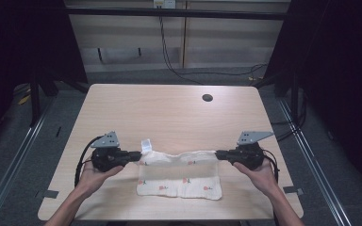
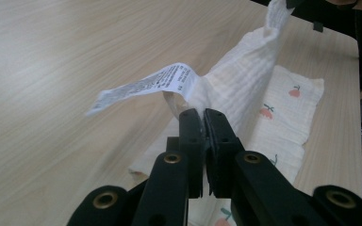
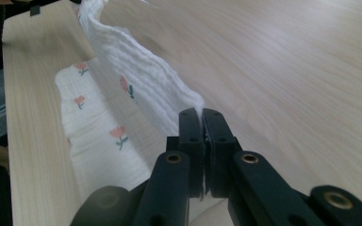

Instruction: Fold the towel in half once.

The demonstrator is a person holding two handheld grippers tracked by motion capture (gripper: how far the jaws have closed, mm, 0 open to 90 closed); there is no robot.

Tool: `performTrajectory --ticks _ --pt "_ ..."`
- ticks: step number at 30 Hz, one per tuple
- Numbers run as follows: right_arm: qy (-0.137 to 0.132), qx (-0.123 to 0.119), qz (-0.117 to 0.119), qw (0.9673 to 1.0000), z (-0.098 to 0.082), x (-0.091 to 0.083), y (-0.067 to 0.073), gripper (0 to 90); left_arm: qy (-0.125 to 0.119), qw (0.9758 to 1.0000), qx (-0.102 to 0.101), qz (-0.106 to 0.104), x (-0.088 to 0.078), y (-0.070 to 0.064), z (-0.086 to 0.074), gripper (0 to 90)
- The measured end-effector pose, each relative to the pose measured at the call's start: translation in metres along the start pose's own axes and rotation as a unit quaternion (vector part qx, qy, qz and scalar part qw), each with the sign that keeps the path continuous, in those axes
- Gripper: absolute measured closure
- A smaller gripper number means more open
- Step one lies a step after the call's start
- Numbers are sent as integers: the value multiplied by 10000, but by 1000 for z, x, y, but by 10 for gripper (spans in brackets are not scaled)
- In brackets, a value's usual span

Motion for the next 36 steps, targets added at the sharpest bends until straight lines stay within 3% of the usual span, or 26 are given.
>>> performTrajectory --ticks 8,14,18,20,22,25,28,36 --pt "145 -14 76 9999 -19 6 8 873 93 9999 -110 -82 2 -6 -21 866" --pt "316 -67 148 9994 -33 12 15 863 368 9991 -79 -180 13 -14 -37 863" --pt "368 81 243 9990 -46 17 15 855 526 9983 85 -235 19 -20 -43 861" --pt "574 -35 204 9981 -52 20 18 844 543 9983 72 -207 21 -20 -45 858" --pt "611 -30 237 9978 -54 19 20 832 610 9978 109 -257 24 -22 -49 855" --pt "548 52 247 9982 -57 19 19 804 780 9964 145 -289 27 -27 -55 845" --pt "672 48 237 9974 -61 22 23 799 996 9941 305 -317 33 -31 -59 835" --pt "837 -17 280 9961 -69 24 35 747 986 9941 300 -339 29 -37 -62 777"
Point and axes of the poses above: each handheld gripper's, and its own axes: x roughly forward along the jaws, z roughly out of its top, y roughly to its left, the point moved 5 cm from there along x, roughly forward along the jaws, and after that the axes turned 6 degrees about y, right-handed, at the moved point
